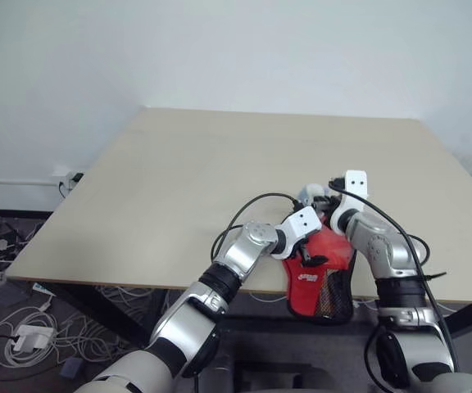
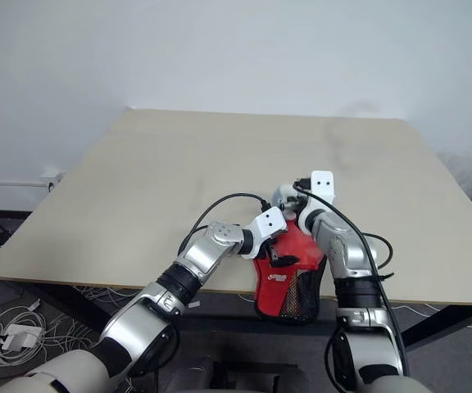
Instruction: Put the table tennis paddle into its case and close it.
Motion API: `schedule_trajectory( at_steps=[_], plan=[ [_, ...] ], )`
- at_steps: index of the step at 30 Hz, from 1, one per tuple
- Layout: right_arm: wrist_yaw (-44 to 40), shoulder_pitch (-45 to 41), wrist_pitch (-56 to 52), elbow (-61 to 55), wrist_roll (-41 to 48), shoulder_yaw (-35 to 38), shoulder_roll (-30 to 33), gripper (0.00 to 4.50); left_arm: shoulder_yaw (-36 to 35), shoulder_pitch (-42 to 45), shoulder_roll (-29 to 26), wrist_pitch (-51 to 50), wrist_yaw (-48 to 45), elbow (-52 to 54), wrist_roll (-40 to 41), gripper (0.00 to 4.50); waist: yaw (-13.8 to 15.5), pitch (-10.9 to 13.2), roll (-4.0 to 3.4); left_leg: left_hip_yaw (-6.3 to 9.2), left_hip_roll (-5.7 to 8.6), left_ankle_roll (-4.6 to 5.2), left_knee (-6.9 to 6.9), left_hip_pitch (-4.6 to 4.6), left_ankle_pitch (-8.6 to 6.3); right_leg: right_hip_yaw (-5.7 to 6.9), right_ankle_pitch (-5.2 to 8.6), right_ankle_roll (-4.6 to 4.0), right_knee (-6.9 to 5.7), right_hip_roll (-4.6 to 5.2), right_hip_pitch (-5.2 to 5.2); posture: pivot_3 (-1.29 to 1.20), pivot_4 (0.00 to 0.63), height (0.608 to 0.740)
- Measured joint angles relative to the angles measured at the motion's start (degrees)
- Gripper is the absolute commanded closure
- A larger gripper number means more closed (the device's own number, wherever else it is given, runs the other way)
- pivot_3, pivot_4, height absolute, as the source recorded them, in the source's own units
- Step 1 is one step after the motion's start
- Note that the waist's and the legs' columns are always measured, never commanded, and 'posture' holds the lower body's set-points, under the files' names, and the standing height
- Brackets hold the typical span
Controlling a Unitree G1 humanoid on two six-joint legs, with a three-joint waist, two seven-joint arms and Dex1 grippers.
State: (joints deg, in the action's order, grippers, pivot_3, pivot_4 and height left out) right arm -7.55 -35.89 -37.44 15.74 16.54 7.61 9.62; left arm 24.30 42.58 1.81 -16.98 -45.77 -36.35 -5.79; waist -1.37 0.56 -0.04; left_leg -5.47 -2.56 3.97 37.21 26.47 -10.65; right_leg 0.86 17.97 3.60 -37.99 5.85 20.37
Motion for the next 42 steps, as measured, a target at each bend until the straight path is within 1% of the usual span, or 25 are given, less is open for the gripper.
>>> schedule_trajectory(
  at_steps=[3,6,10,18,24,29,33,37,42],
  plan=[
    [2.27,-3.21,2.91,5.55,-1.1,0.91,0.39,4.49,0.23,-0.13,-0.04,0.01,0.09,0.28,-0.06,0.0,0.04,0.0,0.0,-0.03,0.0,-0.01,0.0,0.0,0.0,0.02,0.0,0.0,0.0,0.0,-0.02,0.0,0.0,0.715],
    [2.24,-3.46,3.74,7.46,-1.49,0.84,1.48,4.49,0.24,-0.11,-0.04,-0.32,0.13,0.23,-0.06,0.0,0.04,0.0,0.0,-0.04,0.01,-0.01,0.01,0.01,0.01,0.01,0.0,0.0,0.0,0.01,-0.02,0.0,0.0,0.715],
    [-0.16,-2.81,2.82,6.55,-1.6,0.74,6.4,4.49,0.23,-0.01,0.02,-0.67,0.11,0.16,-0.06,0.0,0.09,0.0,-0.01,-0.03,0.02,0.0,0.01,0.02,0.0,0.02,0.0,0.0,0.02,0.02,-0.02,0.0,0.0,0.715],
    [-5.29,3.38,-3.97,1.42,0.32,3.8,15.08,4.49,0.11,0.46,0.31,-0.84,0.04,-0.62,-0.03,0.0,0.24,0.0,-0.03,0.04,0.01,0.23,0.02,0.01,-0.14,-0.02,0.0,0.0,0.03,0.06,-0.02,0.0,0.0,0.715],
    [-10.19,9.23,-9.17,-5.44,1.52,4.32,22.73,4.49,-0.06,1.01,0.79,-0.8,0.02,-1.67,0.05,0.0,0.45,-0.01,-0.04,0.15,0.02,0.37,0.06,0.01,-0.23,-0.04,0.0,-0.01,0.06,0.09,-0.04,0.0,0.0,0.715],
    [-16.6,16.52,-14.04,-14.36,3.7,4.38,29.32,4.49,-0.32,1.52,0.98,-0.44,-0.12,-2.82,0.15,0.0,0.73,-0.01,-0.05,0.22,0.01,0.48,0.11,0.0,-0.3,-0.07,0.0,-0.01,0.08,0.09,-0.06,0.0,0.0,0.715],
    [-23.14,23.43,-17.0,-22.93,6.25,4.56,35.84,4.49,-0.45,2.0,1.36,-0.18,-0.13,-3.76,0.21,0.0,1.36,-0.01,-0.05,0.26,0.01,0.57,0.21,0.02,-0.38,-0.06,0.01,-0.01,0.14,0.11,-0.09,0.0,0.0,0.715],
    [-28.93,31.04,-16.9,-27.68,7.02,5.42,41.76,4.49,-0.55,2.67,1.76,0.24,-0.13,-5.04,0.23,0.0,1.75,0.0,-0.03,0.29,0.02,0.61,0.31,0.03,-0.43,-0.04,0.01,-0.02,0.16,0.12,-0.14,0.0,0.0,0.715],
    [-33.86,37.04,-15.74,-29.21,7.36,7.19,45.67,4.49,-0.81,3.04,1.91,0.89,-0.13,-6.09,0.23,0.0,1.76,0.01,-0.02,0.3,0.0,0.65,0.47,0.02,-0.52,-0.05,0.01,-0.02,0.17,0.12,-0.18,0.0,0.0,0.715]
  ],
)
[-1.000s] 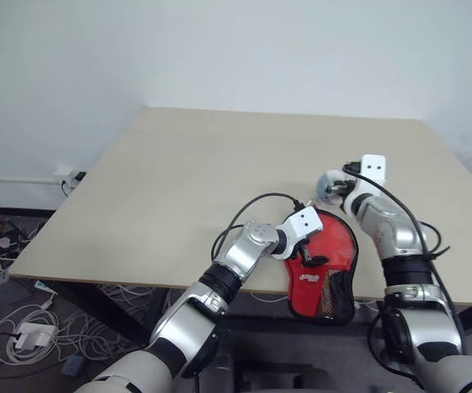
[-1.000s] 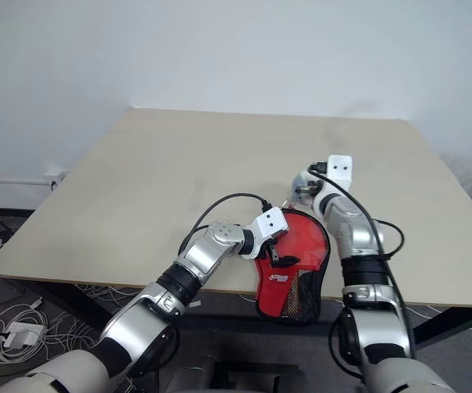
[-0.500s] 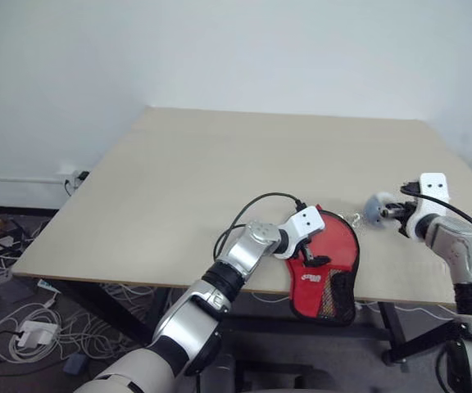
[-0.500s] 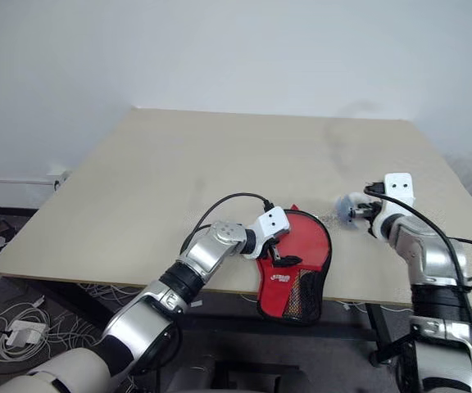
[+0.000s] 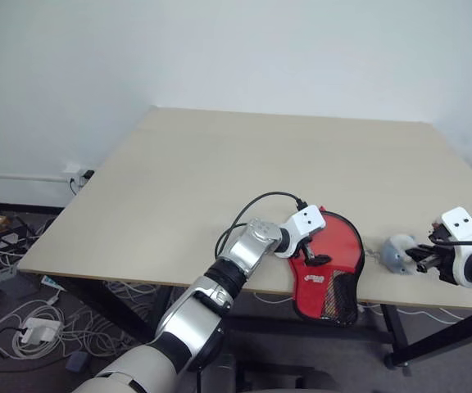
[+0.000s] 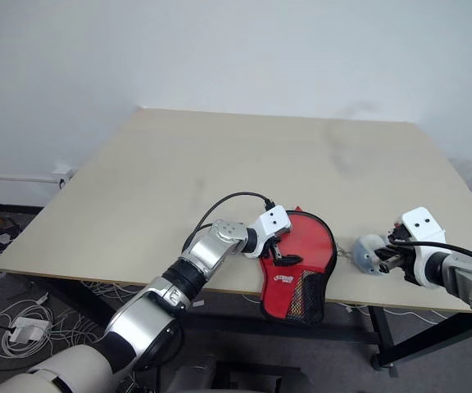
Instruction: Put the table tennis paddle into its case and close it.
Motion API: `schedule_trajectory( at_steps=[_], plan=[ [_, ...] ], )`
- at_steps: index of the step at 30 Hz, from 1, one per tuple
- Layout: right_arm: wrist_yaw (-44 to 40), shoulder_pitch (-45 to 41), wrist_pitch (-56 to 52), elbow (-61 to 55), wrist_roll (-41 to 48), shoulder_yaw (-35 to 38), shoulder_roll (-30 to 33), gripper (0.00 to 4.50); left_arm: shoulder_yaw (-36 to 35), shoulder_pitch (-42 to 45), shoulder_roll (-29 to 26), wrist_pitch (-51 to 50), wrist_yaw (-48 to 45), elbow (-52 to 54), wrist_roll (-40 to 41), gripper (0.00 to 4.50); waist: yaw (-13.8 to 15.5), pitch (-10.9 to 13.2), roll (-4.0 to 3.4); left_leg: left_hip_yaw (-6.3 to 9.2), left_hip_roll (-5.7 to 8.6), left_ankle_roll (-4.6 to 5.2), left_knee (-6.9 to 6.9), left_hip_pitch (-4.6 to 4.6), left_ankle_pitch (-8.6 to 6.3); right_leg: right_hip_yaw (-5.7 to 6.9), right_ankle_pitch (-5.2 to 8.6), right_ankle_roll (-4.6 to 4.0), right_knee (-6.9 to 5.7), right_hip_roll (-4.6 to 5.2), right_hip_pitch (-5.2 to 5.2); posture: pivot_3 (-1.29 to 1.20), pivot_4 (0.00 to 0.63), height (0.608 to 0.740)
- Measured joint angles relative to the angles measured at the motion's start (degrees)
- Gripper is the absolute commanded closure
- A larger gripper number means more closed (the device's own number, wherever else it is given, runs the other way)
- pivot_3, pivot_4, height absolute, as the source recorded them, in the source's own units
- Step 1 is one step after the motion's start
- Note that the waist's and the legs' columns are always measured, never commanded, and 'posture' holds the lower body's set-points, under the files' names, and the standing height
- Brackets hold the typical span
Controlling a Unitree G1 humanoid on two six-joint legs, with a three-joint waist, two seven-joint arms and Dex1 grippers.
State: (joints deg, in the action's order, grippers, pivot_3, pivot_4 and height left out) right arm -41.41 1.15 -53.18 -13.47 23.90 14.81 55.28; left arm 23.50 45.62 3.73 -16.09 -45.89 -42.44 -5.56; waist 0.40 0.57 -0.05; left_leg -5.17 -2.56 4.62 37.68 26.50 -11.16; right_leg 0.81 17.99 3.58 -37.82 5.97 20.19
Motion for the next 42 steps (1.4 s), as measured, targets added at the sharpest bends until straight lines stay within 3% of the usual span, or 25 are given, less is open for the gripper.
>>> schedule_trajectory(
  at_steps=[8,25,36,42],
  plan=[
    [-9.88,12.97,4.22,-7.93,2.14,5.02,3.36,4.49,-0.23,0.2,0.46,1.09,0.01,-1.25,-0.01,0.0,0.14,0.04,0.07,0.15,0.01,0.06,0.21,0.0,-0.19,0.06,0.02,0.02,0.05,-0.02,-0.16,0.0,0.0,0.715],
    [-25.06,42.56,12.63,-22.81,4.83,15.93,2.22,4.49,-0.22,-0.1,0.77,1.82,0.3,-1.82,-0.05,0.0,0.16,0.06,0.28,0.42,0.04,-0.17,0.41,-0.05,-0.47,0.24,0.12,0.16,0.17,-0.03,-0.47,0.0,0.0,0.715],
    [-27.42,45.33,16.75,-26.18,3.72,19.24,0.45,4.49,-0.22,0.36,1.34,3.22,0.33,-3.55,-0.08,0.0,0.25,0.02,0.29,0.62,0.02,-0.18,0.46,-0.13,-0.58,0.4,0.18,0.22,0.29,0.05,-0.73,0.0,0.0,0.715],
    [-22.35,40.08,12.06,-27.19,3.98,15.58,-0.2,2.56,-0.18,0.77,1.32,4.14,0.22,-4.47,-0.2,0.0,0.17,0.0,0.4,0.63,-0.03,-0.18,0.5,-0.13,-0.59,0.42,0.18,0.21,0.29,0.1,-0.74,0.0,0.0,0.715]
  ],
)
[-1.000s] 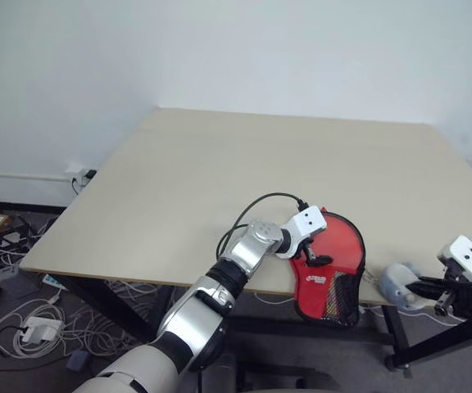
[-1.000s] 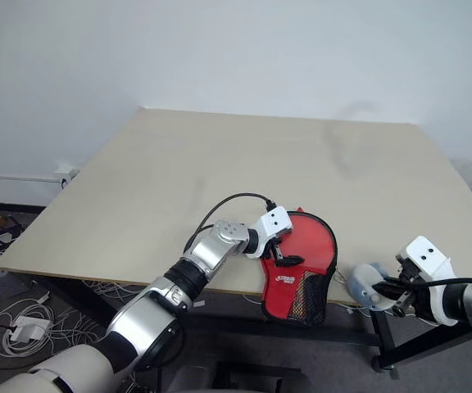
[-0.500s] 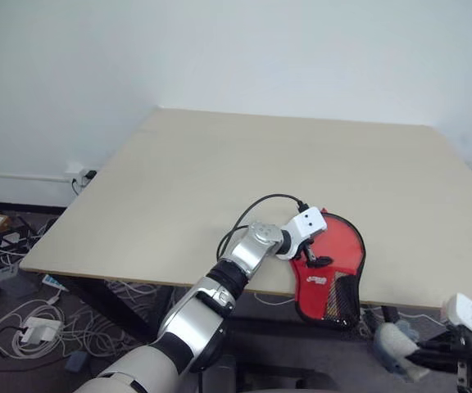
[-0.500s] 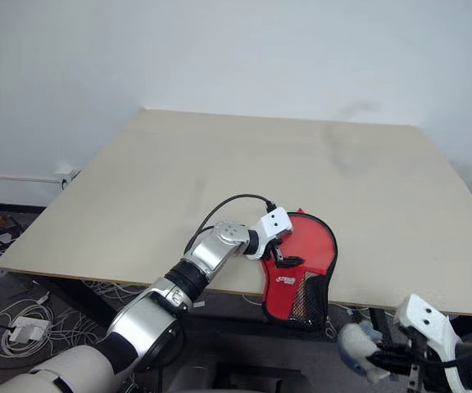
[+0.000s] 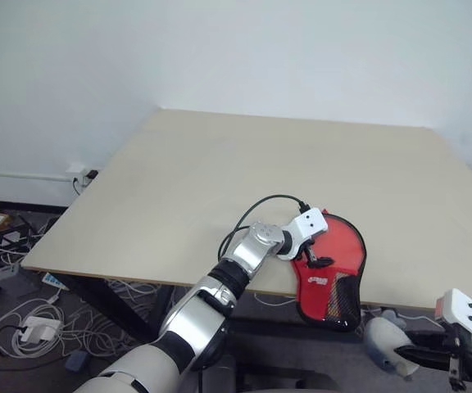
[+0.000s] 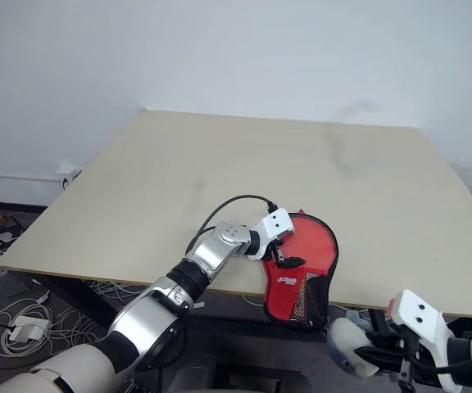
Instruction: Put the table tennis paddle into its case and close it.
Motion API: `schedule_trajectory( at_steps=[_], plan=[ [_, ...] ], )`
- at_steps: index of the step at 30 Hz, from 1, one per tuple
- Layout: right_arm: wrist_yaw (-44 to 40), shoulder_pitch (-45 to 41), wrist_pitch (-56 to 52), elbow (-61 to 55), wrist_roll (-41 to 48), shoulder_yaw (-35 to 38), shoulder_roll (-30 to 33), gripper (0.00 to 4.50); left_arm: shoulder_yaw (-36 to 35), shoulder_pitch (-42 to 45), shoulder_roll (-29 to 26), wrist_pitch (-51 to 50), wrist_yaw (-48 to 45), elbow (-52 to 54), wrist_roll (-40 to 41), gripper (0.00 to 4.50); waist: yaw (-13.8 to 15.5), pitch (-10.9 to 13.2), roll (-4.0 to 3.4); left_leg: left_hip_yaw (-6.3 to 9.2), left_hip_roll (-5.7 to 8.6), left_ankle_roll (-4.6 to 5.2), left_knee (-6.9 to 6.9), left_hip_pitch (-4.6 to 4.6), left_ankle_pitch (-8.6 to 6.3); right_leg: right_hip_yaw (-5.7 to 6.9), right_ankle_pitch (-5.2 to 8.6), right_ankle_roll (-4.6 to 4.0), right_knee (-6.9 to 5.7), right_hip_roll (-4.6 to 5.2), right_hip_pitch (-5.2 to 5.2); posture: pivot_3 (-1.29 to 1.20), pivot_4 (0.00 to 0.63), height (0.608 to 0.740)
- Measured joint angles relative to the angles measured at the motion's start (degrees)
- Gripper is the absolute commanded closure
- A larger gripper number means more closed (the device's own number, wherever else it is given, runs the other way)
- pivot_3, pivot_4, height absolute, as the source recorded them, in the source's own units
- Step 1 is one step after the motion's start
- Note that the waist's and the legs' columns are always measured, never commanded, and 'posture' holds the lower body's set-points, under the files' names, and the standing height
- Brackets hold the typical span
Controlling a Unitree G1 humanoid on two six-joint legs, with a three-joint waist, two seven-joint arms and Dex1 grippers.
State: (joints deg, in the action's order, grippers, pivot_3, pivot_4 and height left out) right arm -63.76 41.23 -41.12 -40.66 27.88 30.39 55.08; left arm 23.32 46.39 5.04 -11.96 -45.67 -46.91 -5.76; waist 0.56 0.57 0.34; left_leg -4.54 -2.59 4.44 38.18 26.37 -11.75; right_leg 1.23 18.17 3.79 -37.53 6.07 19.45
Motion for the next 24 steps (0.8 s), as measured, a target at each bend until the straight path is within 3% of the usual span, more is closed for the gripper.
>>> schedule_trajectory(
  at_steps=[3,10,14,19,24],
  plan=[
    [0.29,-1.4,-2.44,0.64,0.83,-0.17,0.17,1.54,0.0,0.33,-0.21,0.25,-0.17,-0.47,-0.02,0.0,-0.03,-0.01,-0.01,0.0,0.01,0.0,0.0,-0.01,0.0,0.01,0.0,0.0,0.0,-0.01,-0.01,0.0,0.0,0.715],
    [-0.78,-10.23,-8.42,2.8,8.02,6.29,2.08,1.54,-0.21,1.53,-0.29,1.56,0.0,-2.63,-0.03,0.0,-0.14,-0.01,0.01,-0.01,0.03,0.01,0.03,-0.02,0.0,-0.01,-0.01,0.0,0.0,-0.01,0.0,0.0,0.0,0.715],
    [4.9,-22.47,-9.72,4.65,10.13,5.11,1.11,1.54,-2.73,1.89,-1.22,2.76,0.49,-3.79,0.65,0.0,-0.44,-0.01,-0.04,-0.04,0.03,-0.01,0.0,-0.04,0.01,-0.04,-0.01,0.0,-0.02,-0.03,0.07,0.0,0.0,0.715],
    [16.85,-35.6,-7.58,8.67,5.58,-4.99,-3.62,1.54,-6.07,1.86,-5.3,3.58,-0.6,-3.67,2.16,0.0,-0.34,0.04,-0.26,-0.07,0.09,0.04,-0.02,0.12,0.05,-0.12,-0.03,0.0,-0.14,-0.03,0.29,0.0,0.0,0.715],
    [28.85,-50.05,-3.79,19.38,-1.32,-15.13,-14.25,1.54,-9.34,1.64,-9.96,1.91,-5.26,3.51,5.11,0.0,-0.07,0.18,-0.29,-0.27,0.16,-0.15,0.01,0.23,0.32,-0.25,-0.05,0.01,-0.27,-0.03,0.47,0.0,0.0,0.715]
  ],
)
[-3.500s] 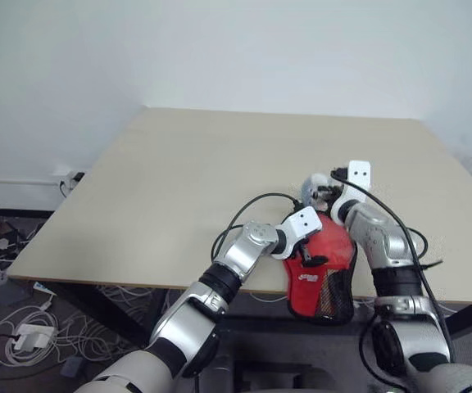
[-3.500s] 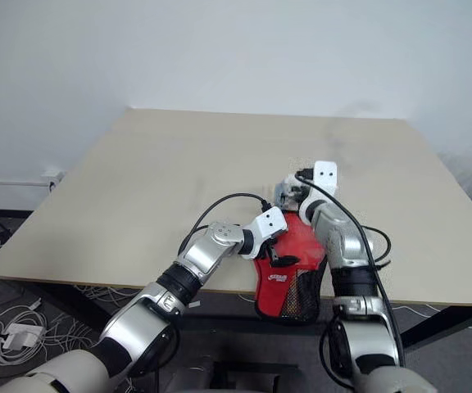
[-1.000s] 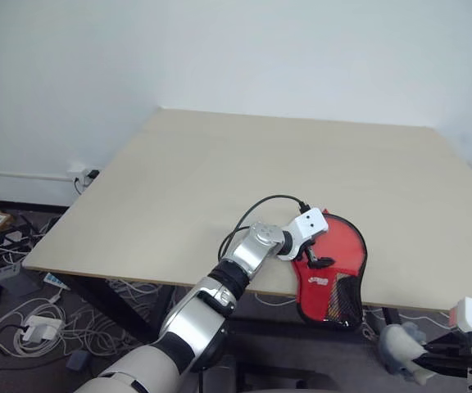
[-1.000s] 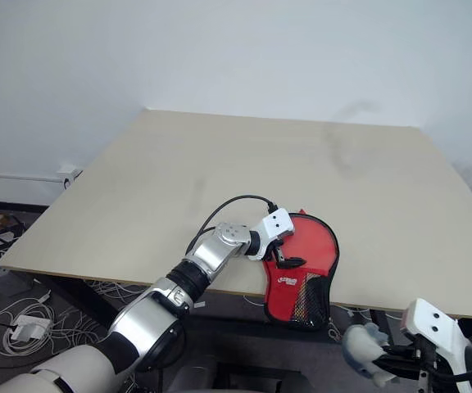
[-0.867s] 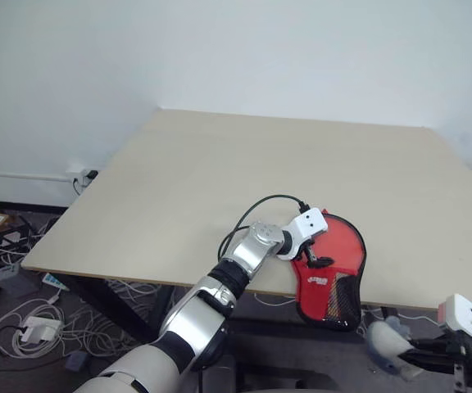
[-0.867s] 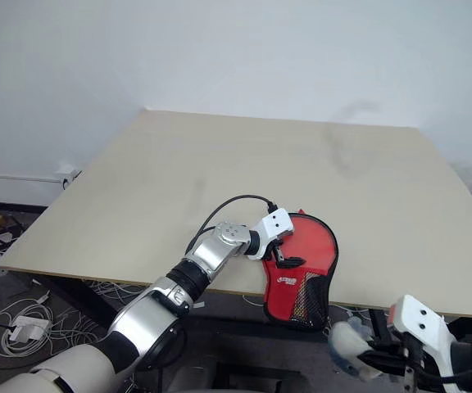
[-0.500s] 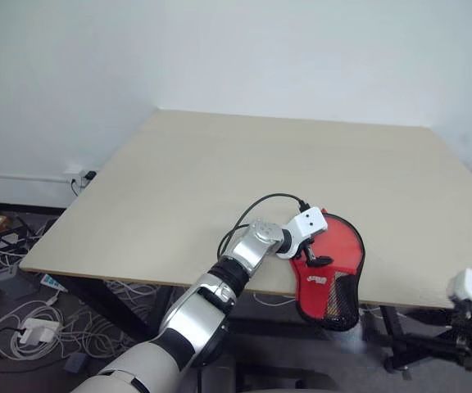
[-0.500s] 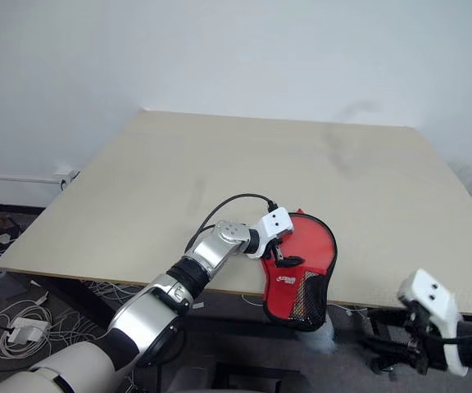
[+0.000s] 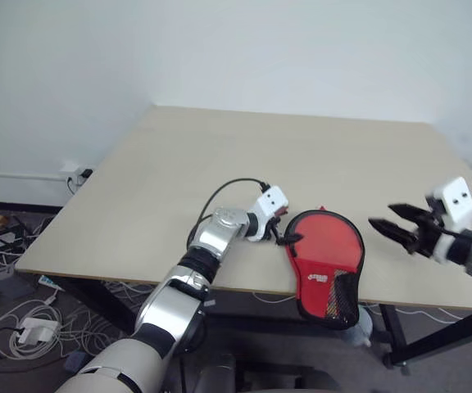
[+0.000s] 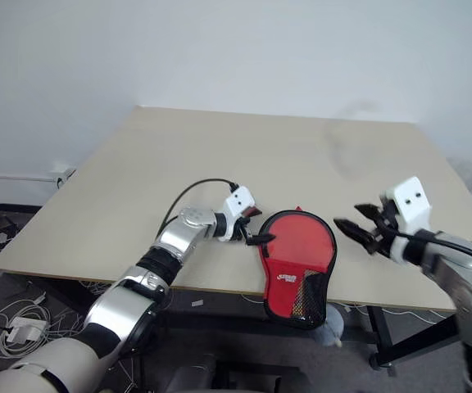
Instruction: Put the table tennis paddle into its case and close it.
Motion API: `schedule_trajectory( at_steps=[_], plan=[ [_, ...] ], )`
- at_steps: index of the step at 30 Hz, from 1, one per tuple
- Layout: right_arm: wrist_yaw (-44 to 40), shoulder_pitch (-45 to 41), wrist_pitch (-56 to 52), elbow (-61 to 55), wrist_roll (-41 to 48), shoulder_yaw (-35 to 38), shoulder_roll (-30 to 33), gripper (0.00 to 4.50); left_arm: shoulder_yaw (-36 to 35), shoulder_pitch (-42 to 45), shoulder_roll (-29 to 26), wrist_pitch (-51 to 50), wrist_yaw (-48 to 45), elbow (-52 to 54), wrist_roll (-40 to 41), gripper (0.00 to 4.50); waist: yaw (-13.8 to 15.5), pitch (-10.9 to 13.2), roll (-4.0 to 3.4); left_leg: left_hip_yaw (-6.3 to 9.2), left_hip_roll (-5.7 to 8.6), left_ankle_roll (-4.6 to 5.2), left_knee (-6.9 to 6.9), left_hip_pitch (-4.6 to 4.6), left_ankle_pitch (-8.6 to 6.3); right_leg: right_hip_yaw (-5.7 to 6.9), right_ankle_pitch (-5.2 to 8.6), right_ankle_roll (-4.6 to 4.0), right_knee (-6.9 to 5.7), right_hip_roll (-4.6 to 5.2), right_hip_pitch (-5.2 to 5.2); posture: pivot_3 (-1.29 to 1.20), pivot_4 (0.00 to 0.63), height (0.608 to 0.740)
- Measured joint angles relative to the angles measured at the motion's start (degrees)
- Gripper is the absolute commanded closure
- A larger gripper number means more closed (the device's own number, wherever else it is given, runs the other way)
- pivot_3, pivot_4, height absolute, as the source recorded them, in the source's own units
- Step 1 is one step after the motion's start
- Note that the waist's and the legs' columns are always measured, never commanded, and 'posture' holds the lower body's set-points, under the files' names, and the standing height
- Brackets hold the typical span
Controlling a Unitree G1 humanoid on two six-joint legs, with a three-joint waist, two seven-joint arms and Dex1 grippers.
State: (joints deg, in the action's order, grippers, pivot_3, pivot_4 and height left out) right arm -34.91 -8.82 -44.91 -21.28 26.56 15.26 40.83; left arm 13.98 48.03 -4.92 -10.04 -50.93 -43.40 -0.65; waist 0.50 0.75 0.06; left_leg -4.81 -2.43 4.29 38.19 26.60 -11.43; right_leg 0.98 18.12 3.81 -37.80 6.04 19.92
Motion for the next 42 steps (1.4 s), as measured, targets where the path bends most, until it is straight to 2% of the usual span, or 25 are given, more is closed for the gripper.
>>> schedule_trajectory(
  at_steps=[4,9,12,14,22,30,42],
  plan=[
    [6.25,-3.85,7.33,6.78,-5.63,-4.52,-7.79,1.54,0.16,-4.13,-6.06,-0.86,-2.23,10.21,0.23,0.0,-0.24,-0.04,-0.09,-0.2,0.05,0.02,-0.13,-0.02,0.03,-0.18,0.0,0.02,0.01,-0.05,0.08,0.0,0.0,0.715],
    [7.58,-3.92,9.84,8.78,-7.68,-7.51,-10.86,1.54,-1.03,-15.58,-16.87,-6.86,-8.19,25.21,3.74,0.0,-0.62,0.05,-0.25,-0.56,-0.14,-0.15,-0.24,-0.02,0.15,-0.24,-0.01,0.02,-0.14,-0.17,0.27,0.0,0.0,0.715],
    [8.6,-4.93,9.73,9.18,-7.72,-8.29,-13.29,1.54,-3.53,-18.94,-22.62,-10.47,-8.73,31.57,4.88,0.0,-0.46,0.06,-0.28,-0.65,-0.15,-0.38,-0.26,-0.05,0.09,-0.17,-0.01,0.0,-0.15,-0.17,0.25,0.0,0.0,0.715],
    [9.36,-6.7,9.23,9.31,-7.54,-8.56,-14.36,1.54,-5.63,-19.95,-24.61,-12.27,-7.2,33.0,5.08,0.0,-0.37,0.07,-0.33,-0.65,-0.12,-0.37,-0.27,-0.05,0.09,-0.17,-0.01,0.0,-0.15,-0.13,0.25,0.0,0.0,0.715],
    [13.43,-13.7,7.43,13.12,-7.63,-8.37,-16.52,1.54,-7.26,-26.56,-26.1,-16.94,-2.08,37.21,5.79,0.0,-0.49,0.07,-0.32,-0.7,-0.15,-0.43,-0.34,-0.04,0.12,-0.17,-0.01,0.0,-0.18,-0.16,0.31,0.0,0.0,0.715],
    [14.09,-14.2,7.85,17.68,-9.32,-9.53,-16.36,1.54,-7.36,-27.03,-26.04,-17.49,0.91,37.85,5.94,0.0,-0.45,0.06,-0.33,-0.74,-0.13,-0.44,-0.36,-0.04,0.12,-0.16,-0.01,0.0,-0.18,-0.16,0.32,0.0,0.0,0.715],
    [16.15,-15.89,14.52,33.55,-10.83,-3.83,-16.35,1.54,-6.31,-26.7,-23.23,-16.22,3.51,37.67,5.99,0.0,-0.46,0.05,-0.4,-0.76,-0.11,-0.46,-0.38,-0.06,0.15,-0.18,-0.02,0.01,-0.18,-0.17,0.31,0.0,0.0,0.715]
  ],
)
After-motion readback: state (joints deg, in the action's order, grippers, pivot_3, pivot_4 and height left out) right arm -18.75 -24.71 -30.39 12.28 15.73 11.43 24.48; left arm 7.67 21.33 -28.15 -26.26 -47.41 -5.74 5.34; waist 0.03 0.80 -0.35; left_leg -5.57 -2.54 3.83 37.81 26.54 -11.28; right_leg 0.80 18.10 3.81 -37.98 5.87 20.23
